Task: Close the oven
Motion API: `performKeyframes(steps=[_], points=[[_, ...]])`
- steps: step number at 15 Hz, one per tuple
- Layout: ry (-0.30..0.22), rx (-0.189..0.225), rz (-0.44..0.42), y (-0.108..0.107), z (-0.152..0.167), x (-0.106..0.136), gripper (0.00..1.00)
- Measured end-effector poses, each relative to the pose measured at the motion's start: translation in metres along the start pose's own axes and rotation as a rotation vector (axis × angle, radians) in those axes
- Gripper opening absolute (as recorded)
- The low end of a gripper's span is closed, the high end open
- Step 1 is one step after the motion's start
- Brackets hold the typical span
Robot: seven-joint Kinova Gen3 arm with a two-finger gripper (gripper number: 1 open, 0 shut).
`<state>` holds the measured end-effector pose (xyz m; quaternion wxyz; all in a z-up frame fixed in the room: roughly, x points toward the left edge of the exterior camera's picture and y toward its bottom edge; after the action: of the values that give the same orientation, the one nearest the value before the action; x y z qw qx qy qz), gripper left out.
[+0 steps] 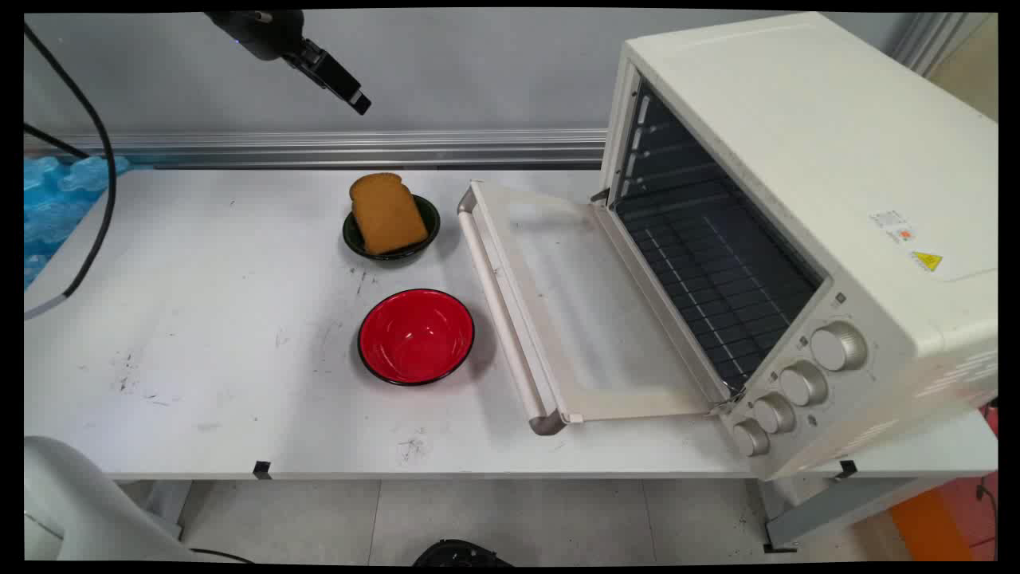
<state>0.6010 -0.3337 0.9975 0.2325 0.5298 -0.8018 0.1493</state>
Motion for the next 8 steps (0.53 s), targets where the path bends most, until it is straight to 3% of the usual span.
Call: performKeyframes(steps=[4,8], points=[[-0.004,-0.025,0.015,0.004,0.002,0.001,1.0],[-0.01,-0.079,0.093,0.018,0.001,-0.007,1.0]])
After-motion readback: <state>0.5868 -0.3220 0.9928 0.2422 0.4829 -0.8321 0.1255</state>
